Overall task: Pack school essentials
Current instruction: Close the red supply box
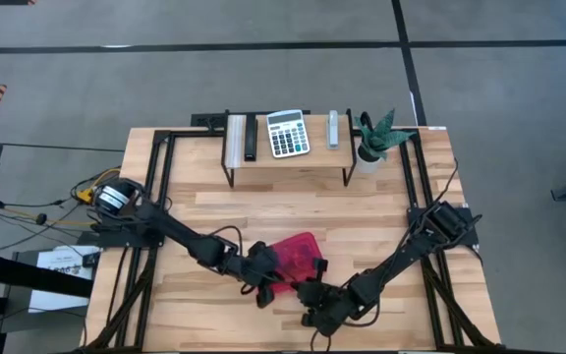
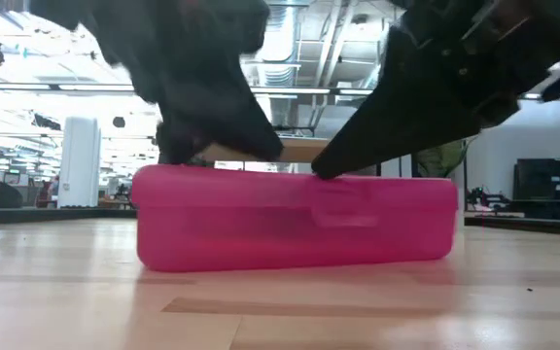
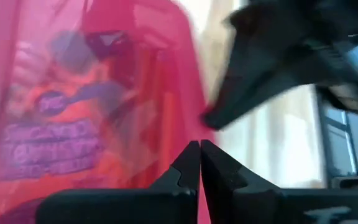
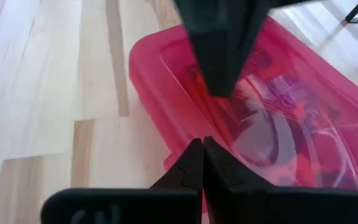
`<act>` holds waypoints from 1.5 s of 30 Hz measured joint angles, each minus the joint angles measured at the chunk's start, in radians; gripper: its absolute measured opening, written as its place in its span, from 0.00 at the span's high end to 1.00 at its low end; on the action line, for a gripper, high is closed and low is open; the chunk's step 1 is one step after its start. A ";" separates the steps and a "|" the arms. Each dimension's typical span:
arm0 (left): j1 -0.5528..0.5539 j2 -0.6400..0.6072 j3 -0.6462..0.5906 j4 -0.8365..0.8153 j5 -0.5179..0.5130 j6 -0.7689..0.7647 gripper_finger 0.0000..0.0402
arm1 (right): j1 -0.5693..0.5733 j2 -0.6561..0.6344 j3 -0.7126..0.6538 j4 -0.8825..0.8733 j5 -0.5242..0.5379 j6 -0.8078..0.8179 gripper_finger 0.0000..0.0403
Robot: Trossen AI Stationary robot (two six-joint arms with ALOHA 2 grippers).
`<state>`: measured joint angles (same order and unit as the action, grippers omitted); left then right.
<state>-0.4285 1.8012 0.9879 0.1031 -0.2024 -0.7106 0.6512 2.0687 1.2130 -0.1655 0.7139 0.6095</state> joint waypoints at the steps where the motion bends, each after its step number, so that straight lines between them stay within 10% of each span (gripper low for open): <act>1: -0.002 -0.010 0.005 -0.010 -0.002 0.002 1.00 | -0.002 0.001 -0.001 0.007 0.000 -0.007 0.95; 21: -0.010 -0.053 0.011 -0.057 -0.066 0.023 1.00 | 0.020 0.010 0.017 0.008 -0.049 -0.059 0.94; 30: -0.073 -0.198 0.011 -0.071 -0.074 0.048 1.00 | 0.082 0.009 0.199 -0.322 0.092 -0.061 0.94; 45: -0.240 -0.272 0.011 -0.231 -0.304 0.048 0.95 | 0.010 0.006 0.333 -0.811 0.099 -0.093 0.46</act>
<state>-0.6684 1.5288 0.9989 -0.1278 -0.5061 -0.6625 0.6612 2.0743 1.5455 -0.9766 0.8129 0.5163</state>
